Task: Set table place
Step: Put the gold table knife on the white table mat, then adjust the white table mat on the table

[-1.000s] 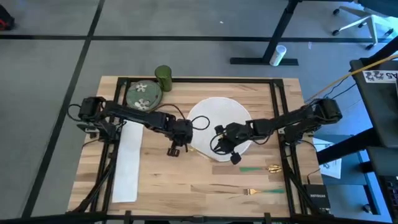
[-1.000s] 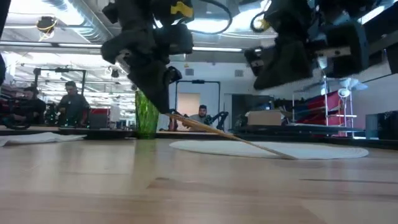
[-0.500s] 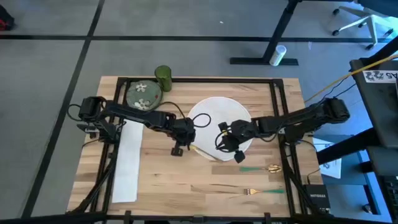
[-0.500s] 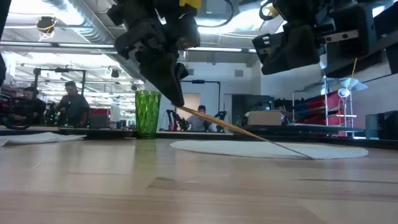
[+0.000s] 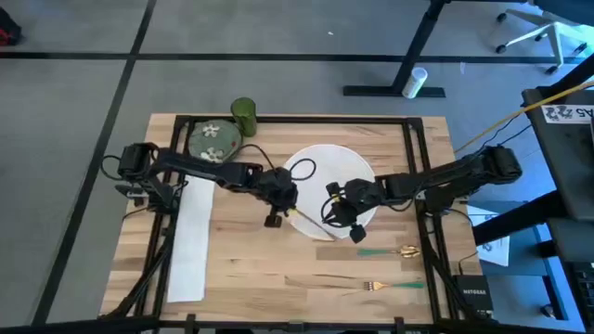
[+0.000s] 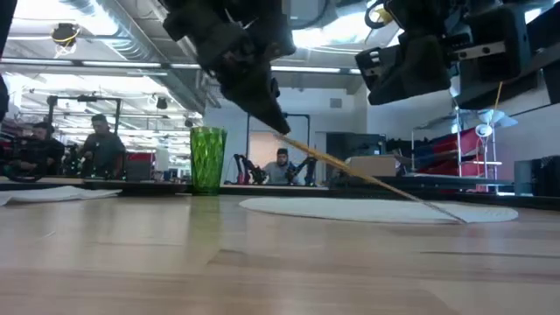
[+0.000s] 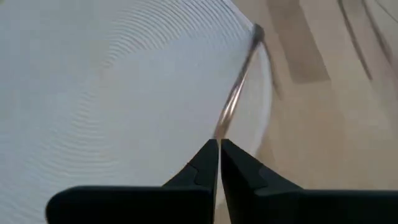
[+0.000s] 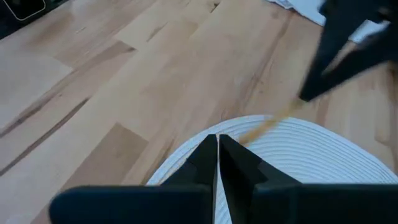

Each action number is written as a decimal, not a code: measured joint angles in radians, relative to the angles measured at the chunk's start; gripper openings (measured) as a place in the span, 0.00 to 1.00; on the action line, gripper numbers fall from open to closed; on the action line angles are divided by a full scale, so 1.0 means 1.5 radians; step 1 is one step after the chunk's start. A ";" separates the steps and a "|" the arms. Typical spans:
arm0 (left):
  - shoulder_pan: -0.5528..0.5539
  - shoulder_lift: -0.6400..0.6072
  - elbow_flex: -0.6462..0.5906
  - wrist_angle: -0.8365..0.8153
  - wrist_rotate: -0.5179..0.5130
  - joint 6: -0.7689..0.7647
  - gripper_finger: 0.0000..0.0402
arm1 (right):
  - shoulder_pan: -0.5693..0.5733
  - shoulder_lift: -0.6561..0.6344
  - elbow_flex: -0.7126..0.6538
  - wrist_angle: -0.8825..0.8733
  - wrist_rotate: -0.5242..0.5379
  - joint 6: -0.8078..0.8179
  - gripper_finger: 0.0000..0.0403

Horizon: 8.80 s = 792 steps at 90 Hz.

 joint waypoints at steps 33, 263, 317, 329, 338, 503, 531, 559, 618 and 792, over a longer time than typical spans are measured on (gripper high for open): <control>0.054 0.041 0.000 0.020 -0.002 0.033 0.00 | 0.000 0.004 0.000 -0.042 -0.017 0.038 0.01; -0.015 0.134 -0.063 0.058 0.002 -0.001 0.00 | 0.072 0.127 -0.011 -0.077 0.041 0.319 0.01; -0.013 0.135 -0.063 0.075 -0.004 -0.001 0.00 | 0.073 0.178 -0.011 -0.046 0.000 0.334 0.01; -0.013 0.135 -0.063 0.075 -0.004 -0.001 0.00 | 0.073 0.179 -0.011 -0.052 0.000 0.342 0.01; -0.013 0.135 -0.063 0.074 -0.004 -0.001 0.00 | 0.073 0.179 -0.011 -0.062 0.006 0.345 0.01; -0.014 0.134 -0.063 0.056 0.004 0.006 0.00 | 0.073 0.135 -0.011 -0.135 -0.012 0.353 0.01; -0.014 0.134 -0.063 0.056 0.004 0.007 0.00 | 0.073 0.161 -0.012 -0.128 -0.010 0.346 0.01; -0.014 0.134 -0.063 0.056 0.004 0.007 0.00 | 0.072 0.163 -0.011 -0.129 -0.005 0.346 0.01; -0.014 0.134 -0.063 0.055 0.004 0.007 0.00 | 0.072 0.163 0.036 -0.241 0.079 0.345 0.01; -0.024 0.134 -0.063 0.041 0.012 0.020 0.00 | 0.072 0.102 0.041 -0.323 0.179 0.351 0.00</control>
